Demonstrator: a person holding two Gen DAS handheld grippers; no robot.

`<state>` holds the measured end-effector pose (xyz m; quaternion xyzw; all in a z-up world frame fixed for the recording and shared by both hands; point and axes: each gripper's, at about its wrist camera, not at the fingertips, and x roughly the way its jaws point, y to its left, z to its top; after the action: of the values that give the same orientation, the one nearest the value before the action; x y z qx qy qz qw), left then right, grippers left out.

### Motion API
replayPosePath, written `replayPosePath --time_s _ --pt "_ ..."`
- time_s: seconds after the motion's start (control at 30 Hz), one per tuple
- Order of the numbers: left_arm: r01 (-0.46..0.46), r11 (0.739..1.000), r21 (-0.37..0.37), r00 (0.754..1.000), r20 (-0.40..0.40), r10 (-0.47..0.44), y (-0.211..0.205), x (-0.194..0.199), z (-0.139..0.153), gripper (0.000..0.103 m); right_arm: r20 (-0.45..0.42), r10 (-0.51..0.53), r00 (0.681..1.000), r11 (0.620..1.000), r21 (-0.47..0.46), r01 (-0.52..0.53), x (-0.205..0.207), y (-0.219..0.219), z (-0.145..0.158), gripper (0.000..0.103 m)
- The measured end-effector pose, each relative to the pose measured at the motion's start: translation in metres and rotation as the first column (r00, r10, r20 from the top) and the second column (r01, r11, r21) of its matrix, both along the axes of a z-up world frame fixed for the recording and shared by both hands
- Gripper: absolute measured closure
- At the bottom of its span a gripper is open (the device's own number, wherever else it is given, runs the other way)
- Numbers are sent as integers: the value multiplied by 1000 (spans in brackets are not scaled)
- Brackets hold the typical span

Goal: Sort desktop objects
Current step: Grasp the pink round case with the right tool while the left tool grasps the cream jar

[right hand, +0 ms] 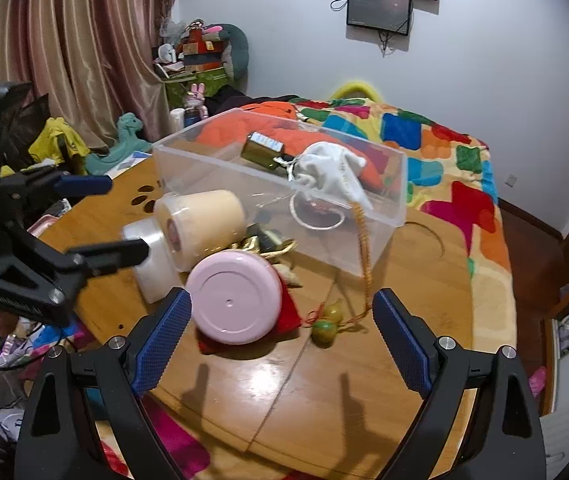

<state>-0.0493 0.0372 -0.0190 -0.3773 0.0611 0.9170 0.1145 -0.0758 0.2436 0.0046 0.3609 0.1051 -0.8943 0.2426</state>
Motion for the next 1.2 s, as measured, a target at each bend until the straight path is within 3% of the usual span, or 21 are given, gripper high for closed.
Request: replayPosePath --time_s 0.37,0.57,0.87,1.2 --pt "11 1000 10 1000 16 -11 9 0 -21 4 28 62 998 998 -14 -62 0 -13 -21 14" --pt "11 999 34 999 46 -13 7 -7 -27 16 43 94 995 996 -12 -94 -5 -19 -26 21" --pt "7 998 59 996 93 -12 7 -11 -42 39 70 125 990 992 9 -126 -12 -32 -37 42" --pt "-14 998 68 996 87 8 2 -6 -43 39 84 116 990 993 -25 -114 -11 -27 -35 42"
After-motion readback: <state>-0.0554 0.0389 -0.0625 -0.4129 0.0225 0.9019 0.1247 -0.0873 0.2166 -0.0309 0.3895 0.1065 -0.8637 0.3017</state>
